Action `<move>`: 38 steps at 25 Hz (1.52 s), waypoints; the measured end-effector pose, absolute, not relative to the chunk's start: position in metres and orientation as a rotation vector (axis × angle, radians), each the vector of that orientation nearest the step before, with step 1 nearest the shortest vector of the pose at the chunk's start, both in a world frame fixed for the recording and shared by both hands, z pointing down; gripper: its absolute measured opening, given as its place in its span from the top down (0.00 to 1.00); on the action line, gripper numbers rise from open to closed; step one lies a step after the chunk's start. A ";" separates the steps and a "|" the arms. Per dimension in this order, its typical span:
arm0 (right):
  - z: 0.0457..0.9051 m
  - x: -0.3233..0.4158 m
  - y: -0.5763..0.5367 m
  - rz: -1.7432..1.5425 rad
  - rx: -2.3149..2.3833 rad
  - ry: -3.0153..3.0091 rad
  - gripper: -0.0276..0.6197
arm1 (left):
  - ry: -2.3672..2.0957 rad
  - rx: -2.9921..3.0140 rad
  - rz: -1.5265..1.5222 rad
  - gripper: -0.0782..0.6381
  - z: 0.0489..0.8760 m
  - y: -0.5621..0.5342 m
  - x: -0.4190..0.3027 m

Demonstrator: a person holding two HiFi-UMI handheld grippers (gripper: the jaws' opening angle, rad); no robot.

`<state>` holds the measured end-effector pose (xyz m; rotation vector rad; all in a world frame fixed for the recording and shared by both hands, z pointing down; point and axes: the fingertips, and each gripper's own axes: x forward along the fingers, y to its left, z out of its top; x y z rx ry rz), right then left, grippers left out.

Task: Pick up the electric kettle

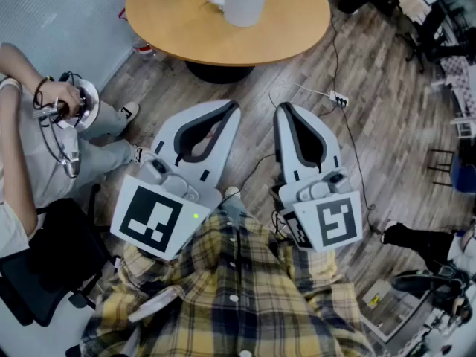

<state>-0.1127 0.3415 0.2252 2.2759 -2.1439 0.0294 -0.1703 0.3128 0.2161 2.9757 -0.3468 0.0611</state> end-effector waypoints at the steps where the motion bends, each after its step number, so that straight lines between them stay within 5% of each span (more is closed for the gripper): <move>1: 0.226 -0.113 0.344 0.030 2.277 -2.144 0.90 | -0.345 2.977 0.064 0.89 0.217 0.315 -0.171; 38: 0.248 -0.104 0.253 0.091 2.378 -2.012 0.90 | -0.264 2.980 0.110 0.89 0.235 0.214 -0.162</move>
